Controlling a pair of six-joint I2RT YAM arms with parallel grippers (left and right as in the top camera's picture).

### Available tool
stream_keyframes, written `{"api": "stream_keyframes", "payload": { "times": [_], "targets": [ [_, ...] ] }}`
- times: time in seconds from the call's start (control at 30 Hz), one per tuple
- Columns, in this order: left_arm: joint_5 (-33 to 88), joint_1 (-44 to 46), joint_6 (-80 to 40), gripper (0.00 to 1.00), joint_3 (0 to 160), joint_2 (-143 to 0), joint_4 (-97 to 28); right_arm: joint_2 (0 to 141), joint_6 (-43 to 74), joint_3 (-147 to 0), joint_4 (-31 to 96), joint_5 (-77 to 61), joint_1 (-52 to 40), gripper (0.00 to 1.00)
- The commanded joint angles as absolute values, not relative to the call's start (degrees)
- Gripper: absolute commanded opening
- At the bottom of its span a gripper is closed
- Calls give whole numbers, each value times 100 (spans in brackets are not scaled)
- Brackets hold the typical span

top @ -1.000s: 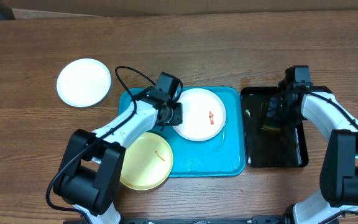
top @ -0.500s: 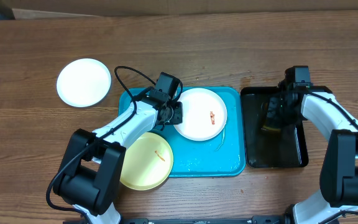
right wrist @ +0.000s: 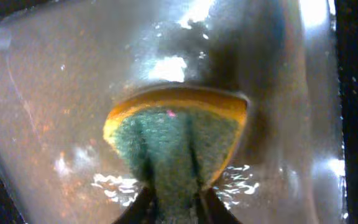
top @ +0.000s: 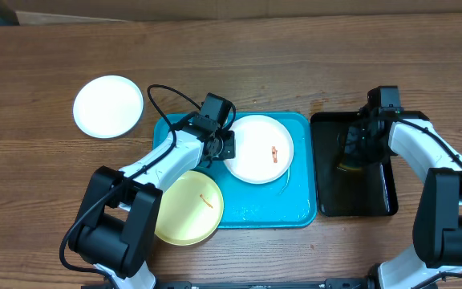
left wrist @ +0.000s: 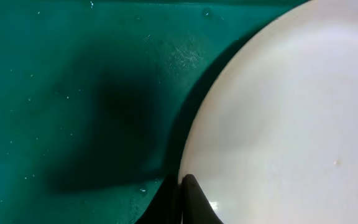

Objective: Clean dirty plates on tray and stack at the side
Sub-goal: 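Close the right gripper on the sponge and lift it, then carry the sponge with the right gripper toward the held white plate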

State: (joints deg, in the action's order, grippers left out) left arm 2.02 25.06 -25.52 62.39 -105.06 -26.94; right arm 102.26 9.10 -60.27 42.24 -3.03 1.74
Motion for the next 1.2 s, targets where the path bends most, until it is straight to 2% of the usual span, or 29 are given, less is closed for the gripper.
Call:
{"api": "stream_keyframes", "payload": {
  "times": [0.0,0.07,0.27,0.33,0.37,0.4,0.47,0.53,0.63,0.7,0.93,1.03,1.07,1.13,1.17],
  "targets": [
    [351,2543,-2532,4,6292,-10549,-2783,9854,917,-6090,4311,-329,154,8],
    [458,2532,-2534,4,6292,-10549,-2921,9655,919,-6090,4390,-331,154,4],
    [683,2526,-2534,4,6292,-10547,-3286,8986,1070,-6088,4713,-305,-54,4],
    [757,2512,-2552,12,6292,-10547,-3286,8888,1068,-6088,4788,-191,-233,4],
    [751,2508,-2596,22,6292,-10547,-3240,8877,1070,-6088,4818,-16,-340,4],
    [729,2502,-2596,26,6292,-10547,-3155,8877,1070,-6088,4834,204,-454,4],
    [725,2456,-2585,30,6292,-10547,-2945,8882,1125,-6075,4836,760,-694,4],
    [731,2397,-2582,26,6305,-10547,-2832,8882,1365,-6075,4838,1350,-910,4],
    [735,2362,-2593,6,6307,-10547,-2829,8882,1354,-6075,4838,1682,-1146,4],
    [738,2364,-2593,4,6307,-10547,-2884,8884,1354,-6075,4838,1682,-1236,4],
    [760,2364,-2882,4,6307,-10547,-3382,8884,1352,-6071,4792,1387,-1275,4],
    [749,2364,-2897,34,6307,-10547,-3420,8884,1330,-6073,4788,1389,-1273,4],
    [725,2362,-2895,36,6307,-10547,-3341,8884,1330,-6073,4783,1389,-1273,4],
    [685,2340,-2867,35,6311,-10547,-3122,8884,1330,-6073,4770,1389,-1273,4],
    [687,2320,-2851,25,6318,-10547,-3024,8884,1330,-6073,4768,1389,-1273,4]
  ]
}}
